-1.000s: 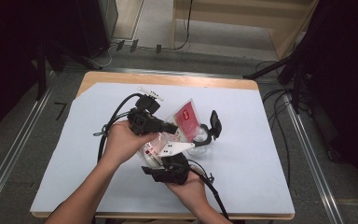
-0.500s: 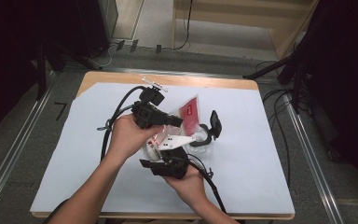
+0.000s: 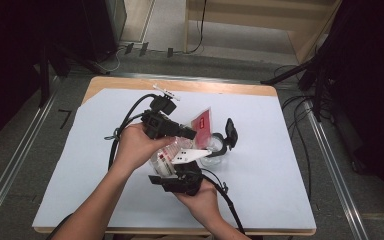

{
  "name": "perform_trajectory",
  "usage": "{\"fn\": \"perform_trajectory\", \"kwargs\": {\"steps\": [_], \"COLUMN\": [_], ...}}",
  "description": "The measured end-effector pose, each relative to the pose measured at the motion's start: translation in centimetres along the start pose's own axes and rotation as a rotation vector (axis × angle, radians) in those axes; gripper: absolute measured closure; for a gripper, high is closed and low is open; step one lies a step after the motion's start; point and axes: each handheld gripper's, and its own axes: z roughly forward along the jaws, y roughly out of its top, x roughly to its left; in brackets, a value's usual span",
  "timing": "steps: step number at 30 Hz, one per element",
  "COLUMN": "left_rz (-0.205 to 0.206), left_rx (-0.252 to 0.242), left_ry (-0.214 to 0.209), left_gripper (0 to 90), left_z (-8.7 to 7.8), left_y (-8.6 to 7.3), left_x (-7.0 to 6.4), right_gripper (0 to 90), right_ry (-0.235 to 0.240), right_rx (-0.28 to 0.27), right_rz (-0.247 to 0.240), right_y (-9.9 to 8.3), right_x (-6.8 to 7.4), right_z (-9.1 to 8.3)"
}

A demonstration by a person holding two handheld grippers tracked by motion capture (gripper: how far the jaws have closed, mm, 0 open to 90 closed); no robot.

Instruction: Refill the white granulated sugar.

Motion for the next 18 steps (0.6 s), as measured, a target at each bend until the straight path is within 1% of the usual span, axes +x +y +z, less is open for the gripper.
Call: {"fn": "perform_trajectory", "kwargs": {"steps": [2,3,4,6,7,8,9,10,12,14,16,17,18], "left_rz": [0.004,-0.001,-0.004,-0.011,-0.010,0.001,0.005,0.011,0.014,0.009,0.003,0.002,0.009], "left_rx": [0.004,-0.005,-0.003,0.001,0.001,-0.002,0.004,0.004,0.002,-0.009,-0.023,-0.017,-0.013], "left_ry": [0.006,0.008,0.007,-0.003,-0.004,-0.011,-0.014,-0.006,0.008,0.015,0.004,0.012,0.014], "left_gripper": [72.5,72.1,72.3,72.6,75.5,79.7,86.1,88.2,89.2,89.2,88.8,88.5,88.4], "left_z": [-0.17,-0.20,-0.31,-0.53,-0.54,-0.46,-0.39,-0.35,-0.33,-0.28,-0.04,0.05,0.19], "left_y": [0.02,-0.01,-0.05,-0.11,-0.14,-0.24,-0.25,-0.24,-0.19,-0.10,0.03,0.10,0.17], "left_x": [0.11,0.13,0.21,0.44,0.46,0.53,0.51,0.48,0.36,0.13,-0.12,-0.27,-0.37], "right_gripper": [62.5,62.6,62.6,62.6,62.6,62.6,62.5,62.5,62.3,61.1,56.9,54.8,55.3], "right_ry": [0.004,0.005,0.004,0.002,0.004,0.003,-0.002,-0.005,-0.003,-0.007,-0.014,-0.018,-0.020], "right_rx": [-0.003,-0.003,-0.003,-0.001,-0.001,0.001,0.006,0.008,0.008,0.016,0.019,0.028,0.034], "right_rz": [0.006,0.006,0.006,0.008,0.004,0.001,-0.016,-0.013,-0.010,-0.014,-0.031,-0.042,-0.048], "right_y": [-0.03,-0.04,-0.05,-0.10,-0.11,-0.09,-0.01,0.03,0.07,0.27,0.44,0.55,0.61], "right_x": [0.01,-0.02,-0.03,-0.06,-0.10,-0.10,-0.03,0.03,0.02,-0.02,0.14,0.39,0.54], "right_z": [-0.01,0.00,-0.01,-0.02,-0.07,-0.09,-0.10,-0.08,-0.07,-0.05,-0.02,0.11,0.14]}}
